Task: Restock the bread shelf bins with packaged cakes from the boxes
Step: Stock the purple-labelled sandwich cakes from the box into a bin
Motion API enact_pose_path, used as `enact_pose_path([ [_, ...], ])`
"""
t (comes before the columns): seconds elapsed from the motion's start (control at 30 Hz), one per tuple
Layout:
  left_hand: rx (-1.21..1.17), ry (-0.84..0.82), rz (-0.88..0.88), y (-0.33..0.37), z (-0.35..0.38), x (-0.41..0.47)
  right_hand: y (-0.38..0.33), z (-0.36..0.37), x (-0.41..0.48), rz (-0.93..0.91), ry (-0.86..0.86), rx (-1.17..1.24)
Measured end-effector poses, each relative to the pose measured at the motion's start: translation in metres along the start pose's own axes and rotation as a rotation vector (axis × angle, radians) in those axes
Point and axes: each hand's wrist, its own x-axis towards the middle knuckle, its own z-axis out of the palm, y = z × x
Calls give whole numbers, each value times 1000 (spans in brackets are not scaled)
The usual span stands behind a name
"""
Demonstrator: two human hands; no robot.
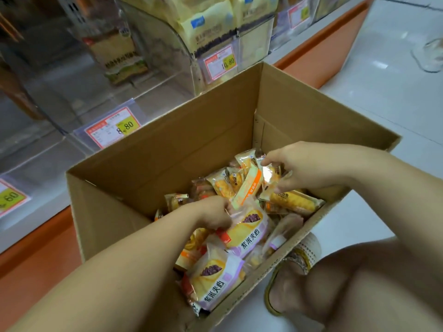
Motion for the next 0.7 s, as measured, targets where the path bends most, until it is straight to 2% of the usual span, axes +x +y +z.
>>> enact_pose_path([
  [0.07,5,45,29,-1,-5,-2,-1,2,1,-7,-2,8],
  [0.17,-186,-236,-35,-2,-7,-14,-4,3,1,-9,-21,17],
  [0.23,-151,-396,-66,-3,-4,-21,-5,3,0,-12,-28,22],
  [0.3,-52,-449,-71,-4,1,-21,-6,4,0,-17,-31,18],
  [0.47,277,-291,49,-8,12,-17,-9,4,0,-25,-65,25],
  [0.63,328,-203,157,1,-1,-21,-10,2,2,-38,-70,39],
  [0.7,356,-112,203,7,-16,-24,-11,2,3,-46,-63,44],
])
